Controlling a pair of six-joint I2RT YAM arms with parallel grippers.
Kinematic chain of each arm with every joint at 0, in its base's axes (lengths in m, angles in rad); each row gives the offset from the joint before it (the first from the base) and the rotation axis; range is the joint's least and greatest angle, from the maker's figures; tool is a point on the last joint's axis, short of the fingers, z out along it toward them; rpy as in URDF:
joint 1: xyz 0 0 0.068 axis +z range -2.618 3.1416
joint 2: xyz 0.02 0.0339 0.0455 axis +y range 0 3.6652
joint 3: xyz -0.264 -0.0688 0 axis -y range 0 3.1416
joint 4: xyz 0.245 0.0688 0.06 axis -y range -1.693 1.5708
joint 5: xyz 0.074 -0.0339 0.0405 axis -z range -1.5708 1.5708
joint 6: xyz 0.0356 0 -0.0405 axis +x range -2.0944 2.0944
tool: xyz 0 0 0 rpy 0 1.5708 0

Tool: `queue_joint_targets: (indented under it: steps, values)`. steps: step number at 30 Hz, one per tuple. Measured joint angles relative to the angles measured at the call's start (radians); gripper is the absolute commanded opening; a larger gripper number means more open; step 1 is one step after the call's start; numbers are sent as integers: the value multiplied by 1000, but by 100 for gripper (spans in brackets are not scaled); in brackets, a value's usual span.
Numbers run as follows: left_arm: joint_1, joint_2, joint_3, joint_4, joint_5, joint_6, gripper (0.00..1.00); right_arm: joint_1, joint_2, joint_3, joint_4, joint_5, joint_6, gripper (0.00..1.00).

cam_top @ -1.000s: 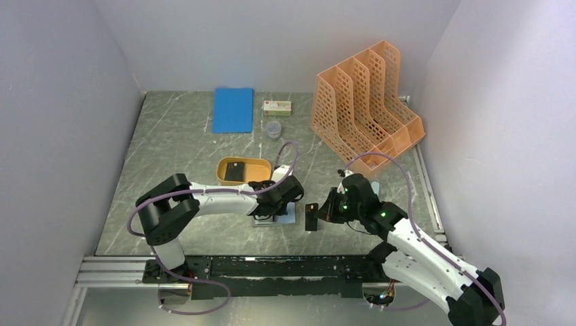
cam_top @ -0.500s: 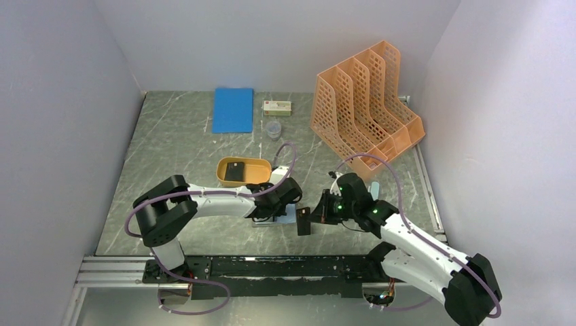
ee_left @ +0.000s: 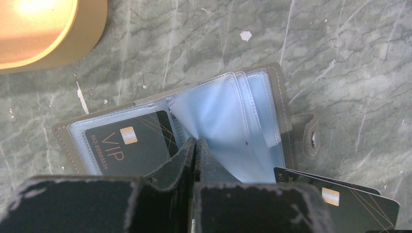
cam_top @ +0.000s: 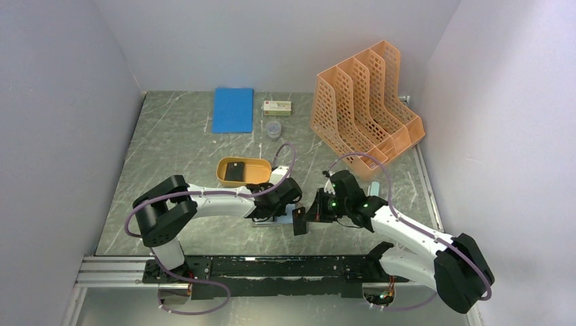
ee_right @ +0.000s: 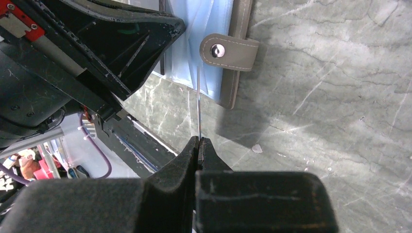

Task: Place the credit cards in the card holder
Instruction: Turn over the card slot in the card holder.

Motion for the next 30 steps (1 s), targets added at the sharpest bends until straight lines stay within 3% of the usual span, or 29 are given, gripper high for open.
queue_joint_targets:
  steps: [18, 30]
  values:
    - [0, -3, 4, -9, 3, -9, 8, 0, 105, -5, 111, -83, -8, 0]
    - [0, -58, 57, -174, 37, 2, 43, 0, 171, -1, 174, -103, -7, 0]
